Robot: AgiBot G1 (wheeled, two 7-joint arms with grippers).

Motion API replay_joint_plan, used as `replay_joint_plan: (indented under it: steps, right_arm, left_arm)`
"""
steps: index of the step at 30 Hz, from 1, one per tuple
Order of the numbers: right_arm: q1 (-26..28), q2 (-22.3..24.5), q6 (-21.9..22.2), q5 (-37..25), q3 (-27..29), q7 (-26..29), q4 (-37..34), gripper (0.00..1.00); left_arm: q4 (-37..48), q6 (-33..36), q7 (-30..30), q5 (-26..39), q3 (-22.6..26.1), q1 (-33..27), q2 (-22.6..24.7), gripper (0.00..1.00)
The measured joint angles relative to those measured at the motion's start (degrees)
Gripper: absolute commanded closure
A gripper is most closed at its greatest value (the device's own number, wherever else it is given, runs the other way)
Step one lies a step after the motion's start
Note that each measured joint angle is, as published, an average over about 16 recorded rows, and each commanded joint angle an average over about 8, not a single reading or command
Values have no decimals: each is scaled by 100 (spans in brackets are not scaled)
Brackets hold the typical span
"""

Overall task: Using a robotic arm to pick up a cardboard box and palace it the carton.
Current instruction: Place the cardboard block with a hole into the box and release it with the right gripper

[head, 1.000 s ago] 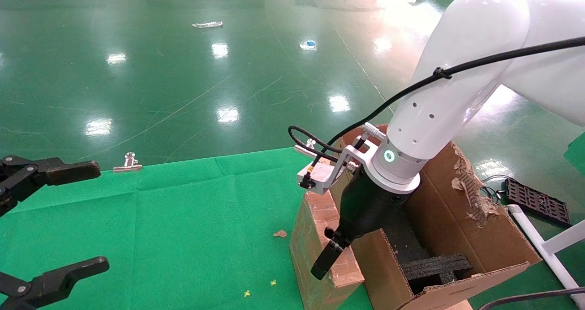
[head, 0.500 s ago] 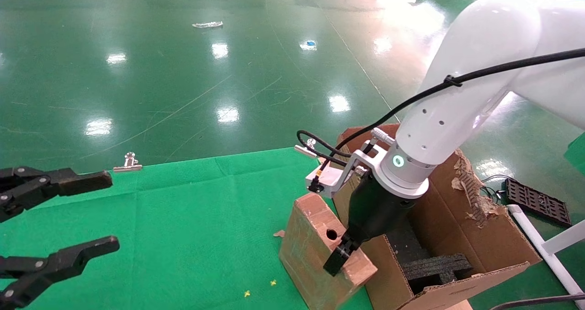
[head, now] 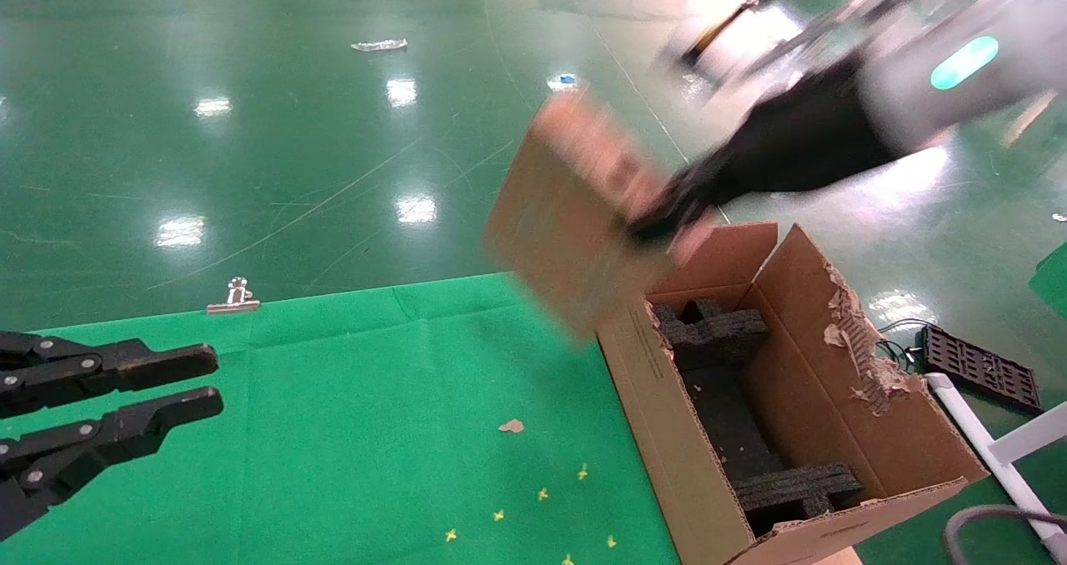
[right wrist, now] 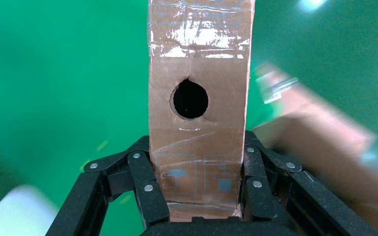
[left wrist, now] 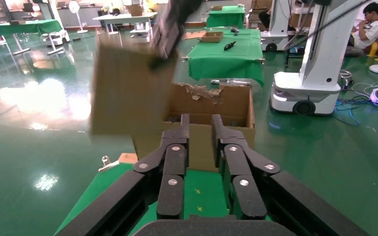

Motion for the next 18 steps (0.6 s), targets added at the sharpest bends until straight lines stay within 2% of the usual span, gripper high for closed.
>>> replay_joint_plan:
  steps: [6, 12, 13, 14, 18]
  right_arm:
    - [500, 418, -134, -448, 62, -306, -643, 100]
    - [603, 686, -319, -873, -97, -269, -1203, 100]
    - [578, 719, -344, -917, -132, -242, -1285, 100]
    - [543, 746, -367, -952, -168, -209, -1368, 100]
    - [332, 805, -411, -1020, -301, -83, -1676, 100]
  left_arm:
    - [0, -1, 1, -1, 2, 0, -1, 100]
    - [0, -2, 2, -3, 4, -1, -2, 100]
    - [0, -2, 2, -3, 5, -1, -2, 96]
    - [0, -2, 2, -3, 5, -1, -2, 87]
    - [0, -3, 3, -4, 6, -1, -3, 37]
